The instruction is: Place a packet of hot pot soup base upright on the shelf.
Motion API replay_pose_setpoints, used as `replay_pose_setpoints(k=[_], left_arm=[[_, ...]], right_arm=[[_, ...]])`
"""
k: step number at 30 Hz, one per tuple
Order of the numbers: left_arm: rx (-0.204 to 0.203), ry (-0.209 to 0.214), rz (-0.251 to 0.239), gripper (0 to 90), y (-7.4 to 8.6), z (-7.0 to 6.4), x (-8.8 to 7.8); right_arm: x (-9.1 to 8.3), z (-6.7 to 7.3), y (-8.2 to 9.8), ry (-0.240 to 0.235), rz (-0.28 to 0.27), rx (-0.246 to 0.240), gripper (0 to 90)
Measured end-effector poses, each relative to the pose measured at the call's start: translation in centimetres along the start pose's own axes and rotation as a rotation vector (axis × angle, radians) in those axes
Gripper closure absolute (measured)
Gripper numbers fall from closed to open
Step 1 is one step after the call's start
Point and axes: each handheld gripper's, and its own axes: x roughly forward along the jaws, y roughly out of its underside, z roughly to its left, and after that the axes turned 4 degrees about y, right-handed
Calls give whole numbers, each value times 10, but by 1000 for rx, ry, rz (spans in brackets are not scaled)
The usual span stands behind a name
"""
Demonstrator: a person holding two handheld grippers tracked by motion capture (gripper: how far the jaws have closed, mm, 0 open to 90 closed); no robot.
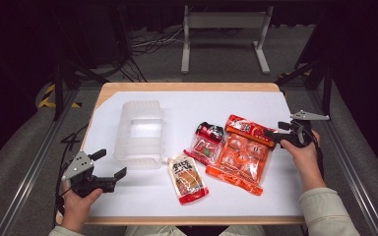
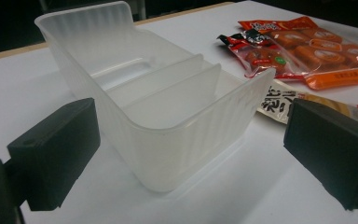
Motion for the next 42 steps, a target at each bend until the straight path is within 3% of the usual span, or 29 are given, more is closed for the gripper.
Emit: replay_pose_setpoints(k=[8,18,24,29,30,35,39,42], left_arm=[[5,4,8,42,1,-1,0],[1,7,10,42,1,-1,0],[2,12,20,43,1,-2,3],[15,9,29,44,1,-3,3],[16,10,32,44,1,-3,4],[18,12,38,44,2,-4,5],[20,15,42,44,2,-4,6],[22,13,47,44,2,-4,7]], right_arm=[[14,-8,5,46,15,12,239],[30,-23,13,72,59,93,234],[36,-23,16,89,106,101,232],[37,-25,16,71,107,133,210],[38,-26,17,50,117,147,200],[42,-22,19,35,146,132,198],[38,-22,17,12,116,154,246],[28,-20,13,-67,70,193,262]])
